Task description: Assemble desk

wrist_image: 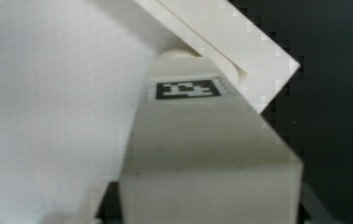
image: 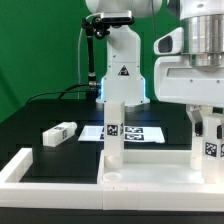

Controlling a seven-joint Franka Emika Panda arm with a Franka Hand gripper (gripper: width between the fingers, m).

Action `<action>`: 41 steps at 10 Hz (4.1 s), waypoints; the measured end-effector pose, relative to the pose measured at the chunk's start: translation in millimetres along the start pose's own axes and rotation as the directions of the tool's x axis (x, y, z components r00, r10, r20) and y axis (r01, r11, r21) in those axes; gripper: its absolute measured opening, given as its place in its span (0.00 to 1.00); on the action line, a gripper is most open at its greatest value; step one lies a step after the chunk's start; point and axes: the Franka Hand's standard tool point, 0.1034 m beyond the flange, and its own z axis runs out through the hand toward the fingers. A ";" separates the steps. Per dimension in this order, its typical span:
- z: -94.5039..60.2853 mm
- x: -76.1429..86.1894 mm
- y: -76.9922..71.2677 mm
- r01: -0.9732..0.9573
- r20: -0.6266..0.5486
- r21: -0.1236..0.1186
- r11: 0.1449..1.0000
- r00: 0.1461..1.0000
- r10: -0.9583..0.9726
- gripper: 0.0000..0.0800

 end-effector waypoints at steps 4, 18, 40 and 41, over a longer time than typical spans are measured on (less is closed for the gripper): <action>0.2 -2.9 4.0 -0.512 0.044 -0.004 0.859 0.858 0.511 0.36; -35.0 7.8 4.5 -0.696 0.048 0.036 0.717 0.718 0.695 0.80; -99.2 82.0 96.6 0.427 -0.084 0.141 0.893 0.904 -0.419 0.81; -93.8 93.5 121.3 0.534 -0.095 0.126 0.836 0.845 -0.526 0.81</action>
Offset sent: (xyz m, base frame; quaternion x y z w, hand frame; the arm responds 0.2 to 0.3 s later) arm 0.0215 -0.0025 0.0099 0.0549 -0.0443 0.3260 0.9427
